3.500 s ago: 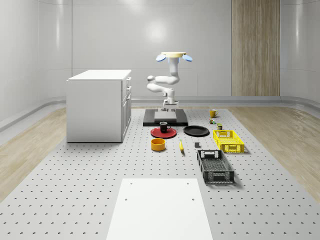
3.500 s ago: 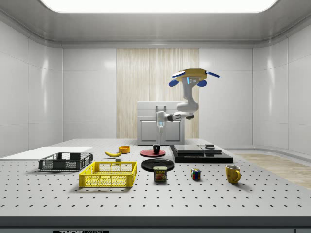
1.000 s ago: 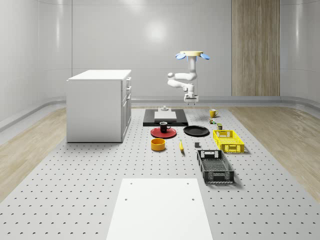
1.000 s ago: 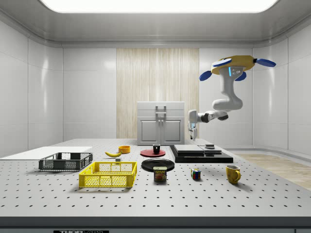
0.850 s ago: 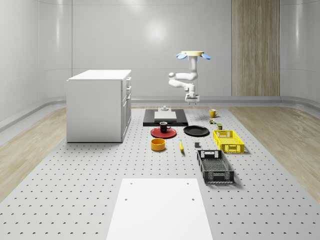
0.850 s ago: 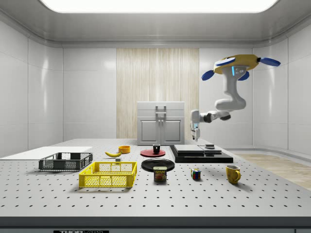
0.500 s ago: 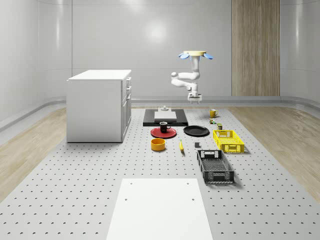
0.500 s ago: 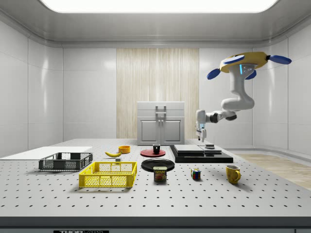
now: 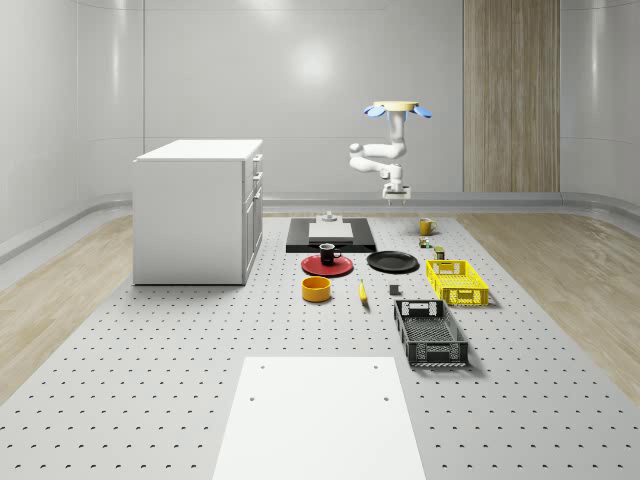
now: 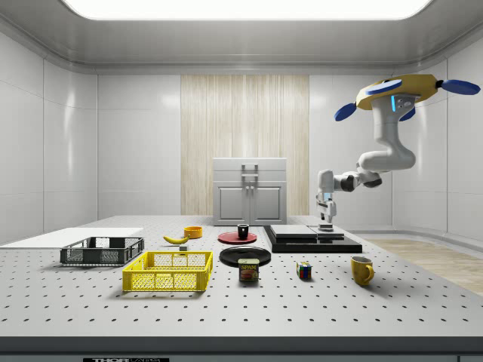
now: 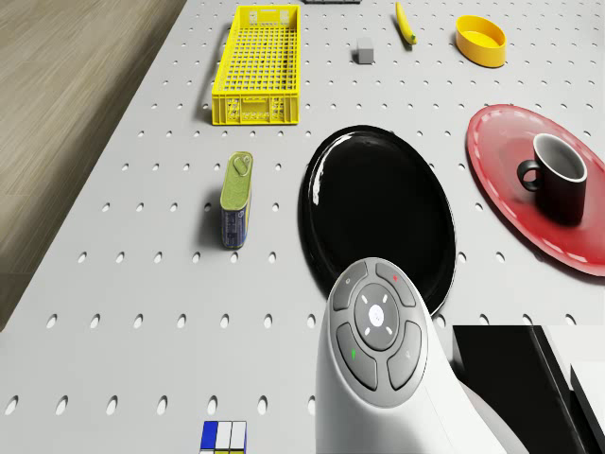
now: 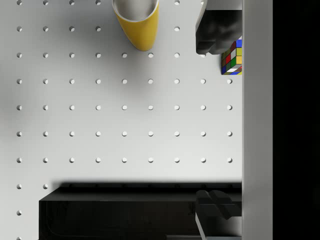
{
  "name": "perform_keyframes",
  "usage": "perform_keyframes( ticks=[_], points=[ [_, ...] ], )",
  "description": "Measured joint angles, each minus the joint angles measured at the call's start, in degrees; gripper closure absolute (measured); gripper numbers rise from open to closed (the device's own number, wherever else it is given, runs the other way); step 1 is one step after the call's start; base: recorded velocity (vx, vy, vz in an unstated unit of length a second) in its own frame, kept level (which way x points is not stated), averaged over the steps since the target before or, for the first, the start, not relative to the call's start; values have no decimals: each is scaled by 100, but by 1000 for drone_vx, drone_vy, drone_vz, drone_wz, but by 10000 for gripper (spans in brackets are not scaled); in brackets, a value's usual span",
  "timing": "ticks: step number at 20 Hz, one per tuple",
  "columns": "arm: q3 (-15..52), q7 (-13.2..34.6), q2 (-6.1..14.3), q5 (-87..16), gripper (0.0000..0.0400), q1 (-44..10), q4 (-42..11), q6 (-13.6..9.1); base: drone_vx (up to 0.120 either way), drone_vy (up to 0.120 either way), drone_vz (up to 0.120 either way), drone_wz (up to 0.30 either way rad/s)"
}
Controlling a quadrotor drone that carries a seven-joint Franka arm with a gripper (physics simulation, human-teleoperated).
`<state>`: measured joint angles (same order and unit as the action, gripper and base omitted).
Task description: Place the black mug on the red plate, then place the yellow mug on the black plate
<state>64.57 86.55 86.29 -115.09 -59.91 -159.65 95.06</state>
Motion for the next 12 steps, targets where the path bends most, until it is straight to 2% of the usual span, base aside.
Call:
perform_keyframes(
  ticks=[12],
  points=[
    [0,-2,-4,-2,0,2,0,-3,-117,120,0,0]
  ],
)
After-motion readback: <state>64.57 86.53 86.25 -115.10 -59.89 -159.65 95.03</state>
